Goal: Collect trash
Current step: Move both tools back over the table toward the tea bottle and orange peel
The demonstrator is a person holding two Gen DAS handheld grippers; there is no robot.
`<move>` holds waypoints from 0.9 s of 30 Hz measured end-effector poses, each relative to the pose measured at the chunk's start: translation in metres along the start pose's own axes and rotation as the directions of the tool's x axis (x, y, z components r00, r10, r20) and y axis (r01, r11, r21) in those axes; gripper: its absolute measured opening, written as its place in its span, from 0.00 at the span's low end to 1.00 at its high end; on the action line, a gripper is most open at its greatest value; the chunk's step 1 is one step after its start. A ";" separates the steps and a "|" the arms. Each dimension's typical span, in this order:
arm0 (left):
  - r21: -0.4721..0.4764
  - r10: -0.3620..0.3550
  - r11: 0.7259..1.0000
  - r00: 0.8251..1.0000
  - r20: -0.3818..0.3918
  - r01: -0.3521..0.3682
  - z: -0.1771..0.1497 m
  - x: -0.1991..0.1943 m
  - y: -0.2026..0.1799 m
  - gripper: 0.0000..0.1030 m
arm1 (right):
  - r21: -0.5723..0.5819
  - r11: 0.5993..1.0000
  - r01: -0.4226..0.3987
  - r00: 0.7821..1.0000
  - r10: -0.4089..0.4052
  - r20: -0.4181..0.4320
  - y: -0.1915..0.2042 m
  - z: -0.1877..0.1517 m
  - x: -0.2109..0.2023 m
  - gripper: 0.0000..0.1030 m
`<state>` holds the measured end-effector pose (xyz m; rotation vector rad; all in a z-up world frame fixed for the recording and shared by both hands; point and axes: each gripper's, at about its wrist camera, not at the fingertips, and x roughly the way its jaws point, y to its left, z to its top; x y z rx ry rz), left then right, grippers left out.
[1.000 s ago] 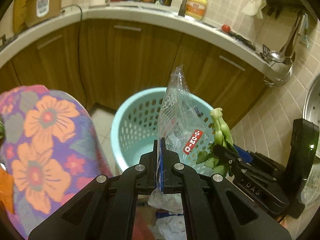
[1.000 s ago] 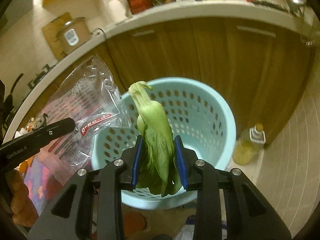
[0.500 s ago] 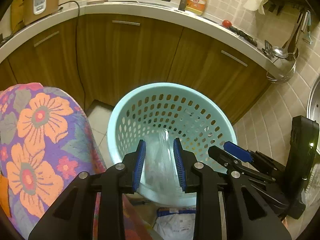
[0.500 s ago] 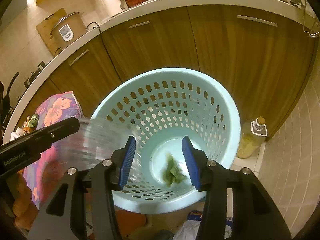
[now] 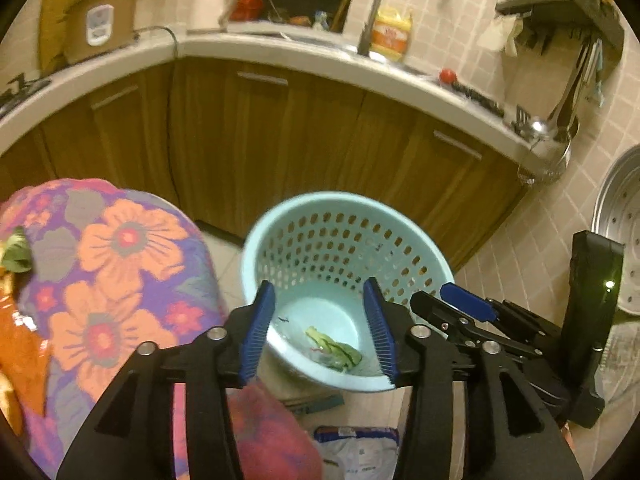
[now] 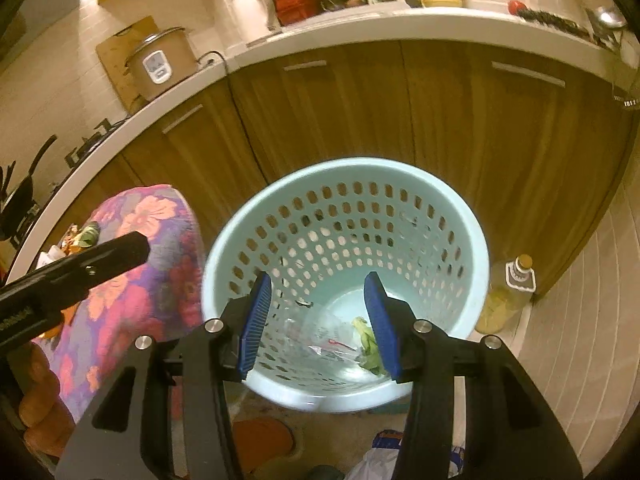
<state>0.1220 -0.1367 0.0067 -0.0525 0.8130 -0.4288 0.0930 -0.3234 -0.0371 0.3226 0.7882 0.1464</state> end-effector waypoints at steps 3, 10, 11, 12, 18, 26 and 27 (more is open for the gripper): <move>-0.018 0.018 1.000 0.998 0.056 -0.017 -0.002 -0.030 0.010 0.52 | -0.037 0.999 -0.025 0.999 0.026 0.021 0.019 0.003 -0.008 0.44; -0.096 0.098 0.992 0.978 0.184 -0.081 -0.017 -0.111 0.056 0.56 | -0.147 0.981 -0.130 0.989 0.139 0.053 0.090 0.006 -0.025 0.44; -0.109 0.110 0.990 0.975 0.195 -0.090 -0.019 -0.119 0.062 0.56 | -0.171 0.973 -0.154 0.985 0.165 0.049 0.105 0.005 -0.026 0.44; -0.124 0.128 0.987 0.970 0.208 -0.104 -0.021 -0.130 0.069 0.56 | -0.187 0.968 -0.169 0.983 0.180 0.046 0.116 0.004 -0.027 0.44; -0.236 0.267 0.950 0.925 0.270 -0.206 -0.043 -0.193 0.125 0.59 | -0.300 0.919 -0.257 0.964 0.267 -0.006 0.196 -0.006 -0.023 0.44; -0.371 0.461 0.860 0.847 0.265 -0.352 -0.083 -0.260 0.219 0.61 | -0.382 0.864 -0.328 0.943 0.321 -0.084 0.279 -0.027 -0.008 0.43; -0.382 0.477 0.849 0.840 0.258 -0.365 -0.087 -0.265 0.227 0.61 | -0.386 0.858 -0.340 0.940 0.327 -0.100 0.288 -0.031 -0.005 0.43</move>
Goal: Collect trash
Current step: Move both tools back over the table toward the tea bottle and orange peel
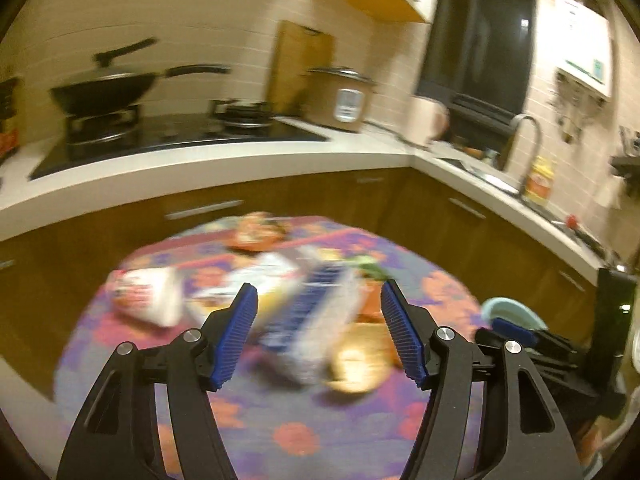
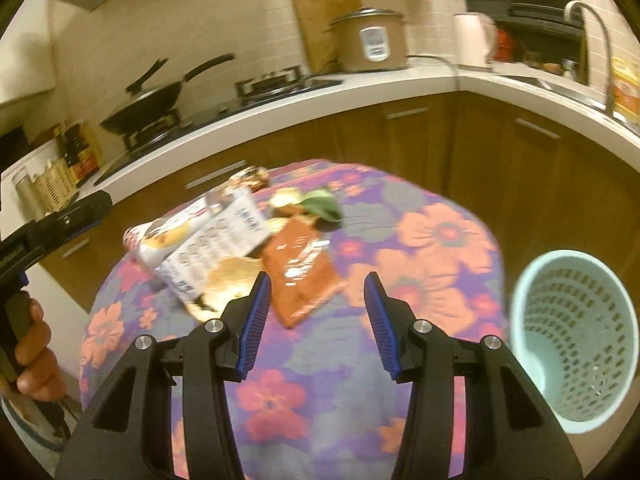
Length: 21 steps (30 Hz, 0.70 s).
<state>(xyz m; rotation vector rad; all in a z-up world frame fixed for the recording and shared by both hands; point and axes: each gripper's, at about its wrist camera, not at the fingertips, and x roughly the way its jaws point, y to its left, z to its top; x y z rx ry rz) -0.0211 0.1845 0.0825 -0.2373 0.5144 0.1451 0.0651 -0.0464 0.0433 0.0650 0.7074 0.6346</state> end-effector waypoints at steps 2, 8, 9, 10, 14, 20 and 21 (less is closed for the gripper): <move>-0.031 0.038 0.999 0.999 -0.006 -0.039 -0.001 0.001 0.029 0.61 | -0.006 1.000 -0.017 1.000 0.017 -0.024 0.012 -0.002 0.012 0.43; -0.014 0.011 1.000 0.995 -0.095 -0.012 -0.009 0.026 0.071 0.61 | 0.006 0.999 -0.044 0.994 0.044 -0.103 0.035 -0.010 0.046 0.43; -0.006 -0.003 1.000 0.994 -0.111 0.003 -0.010 0.033 0.074 0.61 | 0.012 0.999 -0.049 0.992 0.050 -0.116 0.035 -0.011 0.050 0.43; -0.004 -0.024 1.000 0.992 -0.122 0.024 -0.010 0.039 0.076 0.62 | 0.020 0.998 -0.060 0.989 0.062 -0.132 0.037 -0.013 0.055 0.43; 0.032 -0.025 0.999 0.984 -0.178 0.032 -0.013 0.068 0.081 0.63 | 0.039 0.998 -0.052 0.982 0.058 -0.179 0.042 -0.016 0.073 0.43; 0.088 0.019 0.996 0.983 -0.181 -0.003 -0.002 0.098 0.086 0.70 | 0.084 0.995 -0.062 0.973 0.079 -0.216 0.038 -0.017 0.090 0.43; 0.083 0.009 0.997 0.982 -0.186 0.007 0.000 0.101 0.087 0.71 | 0.085 0.994 -0.062 0.973 0.079 -0.218 0.037 -0.016 0.092 0.43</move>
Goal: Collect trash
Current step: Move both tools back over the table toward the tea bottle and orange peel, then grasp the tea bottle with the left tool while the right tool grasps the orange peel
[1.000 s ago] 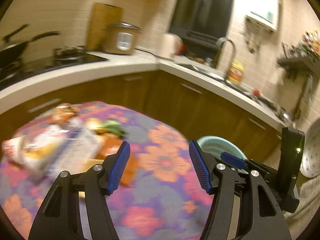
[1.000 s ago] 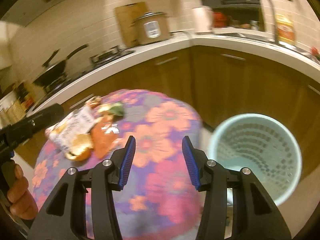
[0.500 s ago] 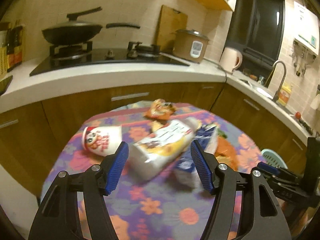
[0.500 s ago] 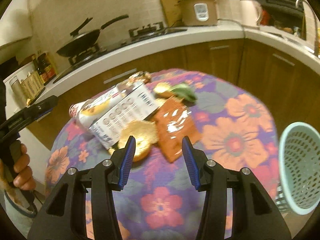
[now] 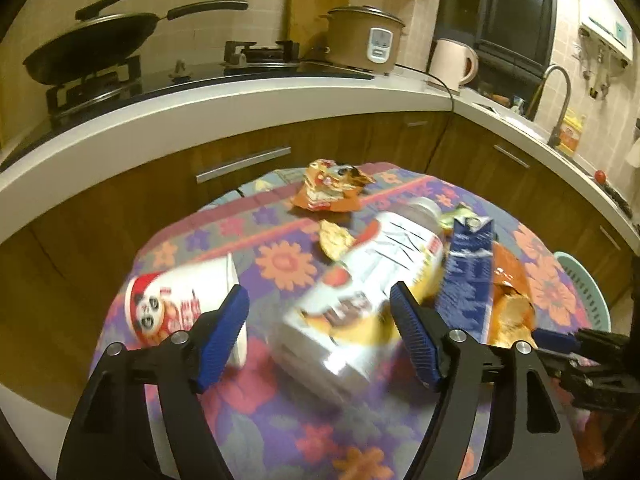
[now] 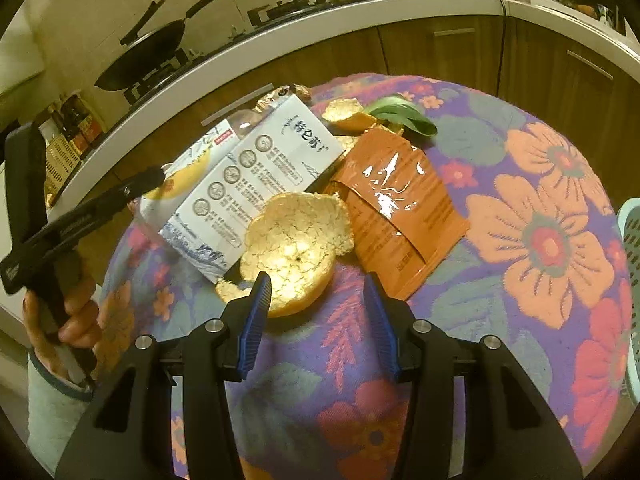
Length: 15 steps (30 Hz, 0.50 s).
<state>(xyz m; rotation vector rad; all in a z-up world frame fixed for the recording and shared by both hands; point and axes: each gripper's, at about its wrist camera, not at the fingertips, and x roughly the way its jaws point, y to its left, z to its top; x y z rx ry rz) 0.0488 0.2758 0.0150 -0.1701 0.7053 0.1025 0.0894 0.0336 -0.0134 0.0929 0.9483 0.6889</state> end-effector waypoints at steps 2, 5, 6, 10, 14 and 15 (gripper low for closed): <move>-0.007 -0.058 0.998 0.998 -0.024 0.058 0.003 0.008 0.003 0.74 | 0.006 1.000 -0.005 1.000 0.006 -0.007 -0.001 0.002 0.004 0.43; 0.031 -0.135 0.990 0.988 -0.071 0.138 0.002 0.013 -0.003 0.74 | 0.015 1.000 -0.020 1.000 0.020 -0.022 -0.003 0.003 0.011 0.40; 0.049 -0.135 0.989 0.987 -0.081 0.140 0.000 0.014 -0.006 0.74 | 0.017 1.000 -0.022 0.999 0.022 -0.027 -0.003 0.004 0.013 0.39; 0.127 -0.093 0.986 0.990 -0.109 0.106 -0.005 0.018 -0.018 0.73 | 0.027 0.999 -0.031 0.999 0.032 -0.032 -0.003 0.006 0.016 0.38; 0.133 -0.106 0.983 0.985 -0.134 0.124 -0.004 0.023 -0.023 0.72 | 0.020 0.999 -0.035 0.999 0.036 -0.038 0.001 0.008 0.019 0.39; 0.139 -0.100 0.983 0.985 -0.140 0.119 -0.005 0.025 -0.025 0.72 | 0.011 1.000 -0.027 0.999 0.027 -0.036 0.003 0.007 0.019 0.38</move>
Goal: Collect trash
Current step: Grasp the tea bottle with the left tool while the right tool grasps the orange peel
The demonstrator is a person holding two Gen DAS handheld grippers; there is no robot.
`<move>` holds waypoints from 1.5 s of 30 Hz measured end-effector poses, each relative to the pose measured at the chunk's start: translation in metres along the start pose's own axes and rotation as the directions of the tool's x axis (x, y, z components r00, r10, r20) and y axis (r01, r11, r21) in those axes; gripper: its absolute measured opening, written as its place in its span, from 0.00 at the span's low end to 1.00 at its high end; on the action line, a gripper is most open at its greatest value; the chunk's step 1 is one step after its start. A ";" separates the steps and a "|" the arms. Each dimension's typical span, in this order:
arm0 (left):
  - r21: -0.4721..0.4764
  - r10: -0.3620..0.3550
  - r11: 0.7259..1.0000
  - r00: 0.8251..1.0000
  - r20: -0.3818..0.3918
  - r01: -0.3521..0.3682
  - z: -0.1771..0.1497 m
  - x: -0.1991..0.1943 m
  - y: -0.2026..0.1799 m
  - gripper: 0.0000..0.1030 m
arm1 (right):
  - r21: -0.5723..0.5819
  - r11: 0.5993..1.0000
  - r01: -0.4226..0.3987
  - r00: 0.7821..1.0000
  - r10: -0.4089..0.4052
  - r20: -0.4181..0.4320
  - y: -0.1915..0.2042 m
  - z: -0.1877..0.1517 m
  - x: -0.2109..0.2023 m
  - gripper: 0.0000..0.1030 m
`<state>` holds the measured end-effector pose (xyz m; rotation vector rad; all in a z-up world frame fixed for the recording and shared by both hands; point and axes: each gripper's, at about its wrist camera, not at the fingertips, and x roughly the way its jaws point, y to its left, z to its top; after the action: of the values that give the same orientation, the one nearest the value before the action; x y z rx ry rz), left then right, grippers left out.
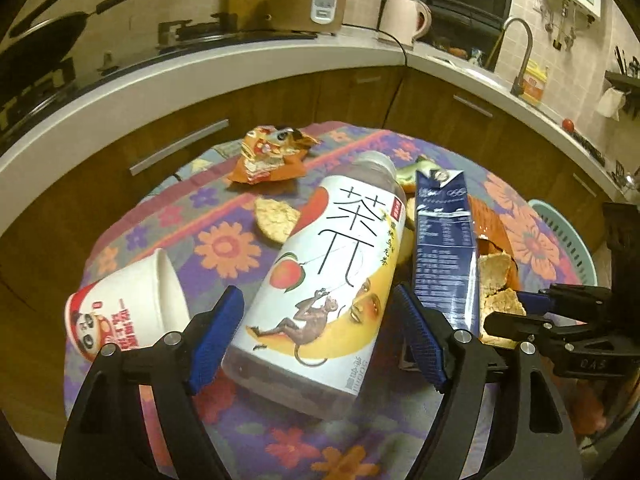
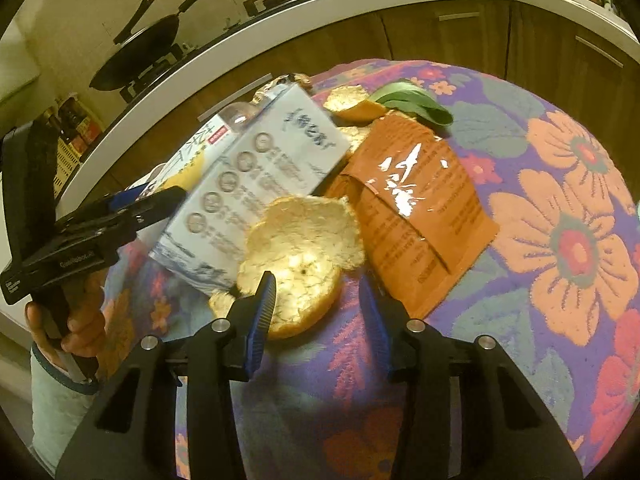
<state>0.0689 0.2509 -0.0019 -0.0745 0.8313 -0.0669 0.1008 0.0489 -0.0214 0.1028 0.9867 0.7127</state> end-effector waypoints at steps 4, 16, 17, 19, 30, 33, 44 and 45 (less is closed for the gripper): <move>-0.019 -0.001 1.000 1.000 0.005 0.001 0.000 0.002 -0.004 0.66 | -0.007 1.000 0.003 1.000 -0.003 -0.008 0.001 -0.002 0.002 0.19; -0.127 0.022 0.992 0.991 0.134 -0.005 -0.034 -0.064 -0.019 0.56 | -0.089 0.996 0.006 0.998 0.001 0.069 0.012 -0.021 -0.040 0.04; -0.135 0.021 0.991 0.990 0.137 -0.003 -0.037 -0.069 -0.019 0.56 | -0.094 0.996 0.009 0.997 -0.003 0.072 0.011 -0.024 -0.046 0.04; -0.147 0.030 0.989 0.991 0.131 -0.010 -0.051 -0.081 -0.024 0.56 | -0.102 0.995 0.011 0.998 -0.004 0.068 0.008 -0.029 -0.056 0.04; -0.102 0.047 0.994 0.999 -0.011 -0.048 -0.091 -0.076 -0.062 0.62 | -0.051 0.998 0.038 0.999 -0.039 -0.028 -0.029 -0.053 -0.068 0.04; -0.111 0.046 0.993 0.998 -0.038 -0.050 -0.085 -0.071 -0.062 0.65 | -0.028 0.999 0.018 0.999 -0.019 -0.033 -0.035 -0.055 -0.066 0.06; -0.109 0.129 0.985 0.991 -0.033 -0.132 -0.087 -0.067 -0.069 0.58 | -0.020 1.000 0.003 1.000 -0.003 0.017 -0.036 -0.053 -0.066 0.59; -0.124 0.116 0.985 0.993 -0.013 -0.117 -0.088 -0.072 -0.066 0.57 | -0.019 1.000 -0.004 1.000 0.005 0.015 -0.035 -0.053 -0.064 0.61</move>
<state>-0.0460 0.1876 -0.0019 -0.1434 0.8435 0.0952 0.0546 -0.0284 -0.0182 0.0937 0.9659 0.7244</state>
